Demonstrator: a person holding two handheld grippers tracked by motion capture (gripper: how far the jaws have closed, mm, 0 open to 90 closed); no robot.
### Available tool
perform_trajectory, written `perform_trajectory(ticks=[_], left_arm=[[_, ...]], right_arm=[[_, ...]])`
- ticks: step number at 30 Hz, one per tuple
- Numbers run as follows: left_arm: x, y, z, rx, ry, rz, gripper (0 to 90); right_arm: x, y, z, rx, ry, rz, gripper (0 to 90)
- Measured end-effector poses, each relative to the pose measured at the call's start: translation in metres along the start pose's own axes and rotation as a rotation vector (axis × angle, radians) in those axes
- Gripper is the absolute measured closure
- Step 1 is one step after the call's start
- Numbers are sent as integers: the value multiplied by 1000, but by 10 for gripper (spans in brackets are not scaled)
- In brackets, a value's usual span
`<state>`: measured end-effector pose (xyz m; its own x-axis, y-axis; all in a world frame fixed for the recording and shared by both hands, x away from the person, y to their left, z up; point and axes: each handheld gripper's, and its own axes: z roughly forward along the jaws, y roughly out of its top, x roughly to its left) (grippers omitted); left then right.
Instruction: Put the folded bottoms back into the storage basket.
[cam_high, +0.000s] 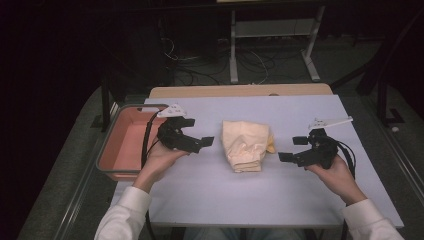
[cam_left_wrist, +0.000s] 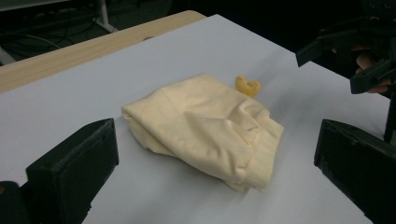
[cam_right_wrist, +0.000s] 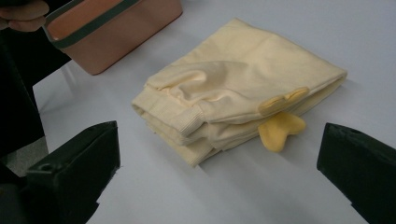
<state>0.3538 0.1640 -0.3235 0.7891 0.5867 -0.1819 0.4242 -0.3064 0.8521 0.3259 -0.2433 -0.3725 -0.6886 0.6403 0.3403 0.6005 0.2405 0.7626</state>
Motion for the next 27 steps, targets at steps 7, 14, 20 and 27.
perform_trajectory(ticks=[7,14,20,27], left_arm=[[6,5,7,2,9,-7,0],[13,7,13,3,19,-24,0],[21,9,19,-5,31,-49,0],[29,9,28,-15,44,-87,0]], right_arm=[[-6,1,7,-14,-1,28,0],[-11,1,11,-29,-2,51,0],[-13,2,15,-45,-12,74,0],[-18,1,22,-50,-28,114,0]])
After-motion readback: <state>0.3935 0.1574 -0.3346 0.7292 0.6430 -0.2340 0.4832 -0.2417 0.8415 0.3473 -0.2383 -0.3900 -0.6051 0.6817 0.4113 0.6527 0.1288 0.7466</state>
